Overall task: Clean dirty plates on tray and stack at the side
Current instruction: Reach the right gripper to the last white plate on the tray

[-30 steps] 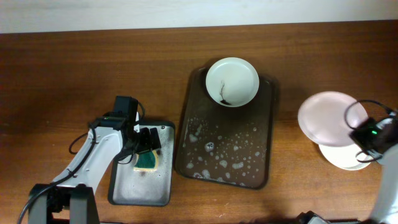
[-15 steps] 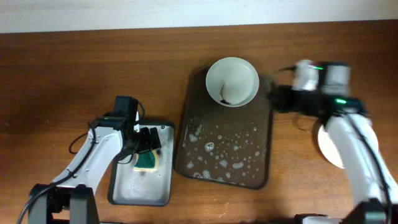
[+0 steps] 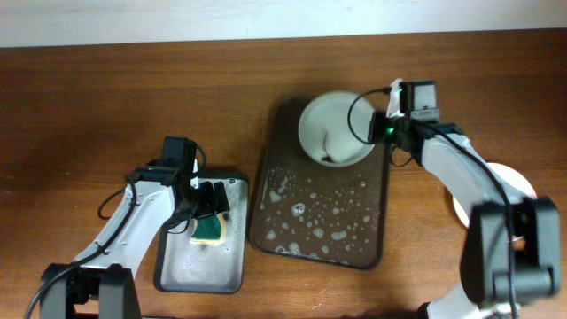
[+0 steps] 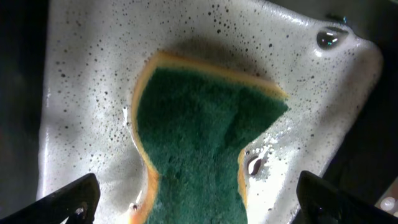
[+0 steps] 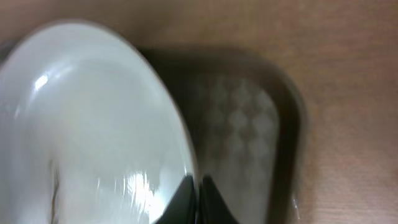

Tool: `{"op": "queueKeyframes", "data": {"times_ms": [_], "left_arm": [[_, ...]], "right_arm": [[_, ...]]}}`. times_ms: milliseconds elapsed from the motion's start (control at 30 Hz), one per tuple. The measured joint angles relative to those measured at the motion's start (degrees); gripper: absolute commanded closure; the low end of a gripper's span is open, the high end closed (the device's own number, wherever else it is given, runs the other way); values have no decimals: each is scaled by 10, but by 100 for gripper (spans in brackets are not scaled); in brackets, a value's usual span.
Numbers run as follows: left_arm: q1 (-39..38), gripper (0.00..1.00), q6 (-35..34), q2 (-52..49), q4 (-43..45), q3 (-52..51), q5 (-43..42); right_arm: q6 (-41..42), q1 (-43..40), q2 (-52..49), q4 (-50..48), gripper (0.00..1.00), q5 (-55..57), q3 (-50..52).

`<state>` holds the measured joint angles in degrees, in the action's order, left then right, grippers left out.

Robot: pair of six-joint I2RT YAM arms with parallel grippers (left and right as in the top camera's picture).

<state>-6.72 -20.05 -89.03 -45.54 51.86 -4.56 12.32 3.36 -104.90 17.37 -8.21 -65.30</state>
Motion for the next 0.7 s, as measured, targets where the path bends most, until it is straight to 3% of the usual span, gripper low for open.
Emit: {"op": "queueKeyframes", "data": {"times_ms": [33, 67, 133, 267, 333, 433, 533, 567, 600, 667, 700], "left_arm": [[0, 0, 0, 1, -2, 0, 0], [0, 0, 0, 1, -3, 0, 0], [0, 0, 0, 1, -2, 0, 0], [0, 0, 4, 1, -9, 1, 5], [0, 0, 9, 1, -40, 0, 18], [0, 1, 10, 1, -40, 0, 27], [0, 0, 10, 1, -39, 0, 27], [0, 9, 10, 1, -44, 0, 8], [0, 9, 10, 1, -45, 0, -12], [0, 56, 10, 1, -25, 0, -2], [0, 58, 9, 1, -16, 0, 10]], "right_arm": [[12, 0, 71, 42, 96, 0, -6], [42, 0, 132, 190, 96, -1, -9], [90, 5, 184, 293, 96, 0, -9], [196, 66, 175, 306, 96, 0, 89], [255, 103, 174, 273, 54, -1, 124], [288, 117, 176, 257, 50, -2, 141], [210, 117, 244, 283, 44, 0, 113], [160, 117, 294, 295, 43, 1, 87], [123, 117, 340, 305, 43, 0, 65], [69, 117, 411, 345, 43, 3, 50], [56, 117, 430, 361, 43, 3, 50]]}}
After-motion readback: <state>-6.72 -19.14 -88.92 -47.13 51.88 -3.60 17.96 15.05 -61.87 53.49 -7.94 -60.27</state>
